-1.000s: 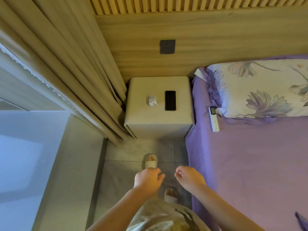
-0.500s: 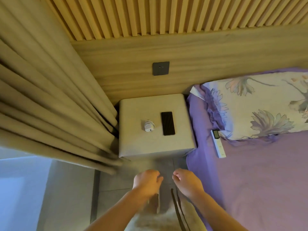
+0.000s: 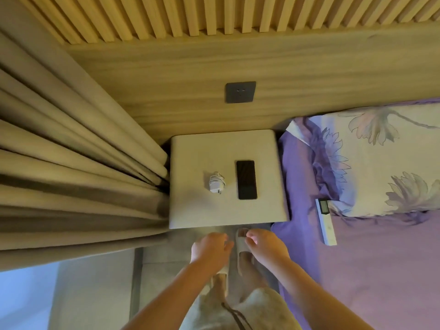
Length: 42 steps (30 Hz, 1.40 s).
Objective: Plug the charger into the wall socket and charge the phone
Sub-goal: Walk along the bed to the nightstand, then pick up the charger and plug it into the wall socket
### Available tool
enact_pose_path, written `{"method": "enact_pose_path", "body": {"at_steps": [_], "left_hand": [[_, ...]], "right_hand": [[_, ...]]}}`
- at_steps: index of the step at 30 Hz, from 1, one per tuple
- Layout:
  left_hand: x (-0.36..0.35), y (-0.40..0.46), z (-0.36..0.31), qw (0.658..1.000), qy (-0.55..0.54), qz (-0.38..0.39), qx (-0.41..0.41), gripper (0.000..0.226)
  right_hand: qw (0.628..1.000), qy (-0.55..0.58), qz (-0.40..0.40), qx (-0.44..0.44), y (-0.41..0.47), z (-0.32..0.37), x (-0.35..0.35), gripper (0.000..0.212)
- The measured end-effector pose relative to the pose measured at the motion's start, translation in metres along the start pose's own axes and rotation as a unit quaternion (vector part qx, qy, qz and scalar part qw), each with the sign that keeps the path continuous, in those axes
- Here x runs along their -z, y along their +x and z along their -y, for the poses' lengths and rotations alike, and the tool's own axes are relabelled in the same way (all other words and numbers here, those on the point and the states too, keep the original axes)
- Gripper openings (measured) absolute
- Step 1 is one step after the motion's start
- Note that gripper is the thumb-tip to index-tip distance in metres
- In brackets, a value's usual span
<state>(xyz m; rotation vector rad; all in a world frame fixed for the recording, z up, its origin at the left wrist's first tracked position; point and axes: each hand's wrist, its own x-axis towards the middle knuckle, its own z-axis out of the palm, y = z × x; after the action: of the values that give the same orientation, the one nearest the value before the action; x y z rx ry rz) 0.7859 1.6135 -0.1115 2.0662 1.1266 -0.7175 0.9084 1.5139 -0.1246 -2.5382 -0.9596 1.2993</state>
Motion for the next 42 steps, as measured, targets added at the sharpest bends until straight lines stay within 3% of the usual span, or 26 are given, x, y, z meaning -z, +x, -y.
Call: {"method": "enact_pose_path", "body": {"at_steps": [10, 23, 28, 36, 42], "left_hand": [[0.026, 0.083, -0.026, 0.997, -0.03, -0.052, 0.039, 0.04], [0.032, 0.196, -0.006, 0.993, -0.067, -0.095, 0.027, 0.038], [0.015, 0.236, 0.003, 0.992, -0.063, -0.096, 0.047, 0.058], [0.01, 0.259, 0.025, 0.972, -0.214, -0.091, 0.04, 0.057], [0.032, 0.238, 0.027, 0.9, -0.43, -0.054, 0.048, 0.054]], "right_hand": [[0.999, -0.011, 0.015, 0.04, 0.105, -0.001, 0.037, 0.03], [0.997, 0.009, -0.002, 0.072, 0.197, 0.008, 0.018, 0.031], [0.997, 0.046, 0.005, 0.067, 0.227, 0.018, -0.001, 0.034], [0.996, 0.064, 0.011, 0.054, 0.24, 0.023, -0.008, 0.038], [0.984, 0.155, 0.032, 0.08, 0.231, 0.034, 0.01, 0.048]]}}
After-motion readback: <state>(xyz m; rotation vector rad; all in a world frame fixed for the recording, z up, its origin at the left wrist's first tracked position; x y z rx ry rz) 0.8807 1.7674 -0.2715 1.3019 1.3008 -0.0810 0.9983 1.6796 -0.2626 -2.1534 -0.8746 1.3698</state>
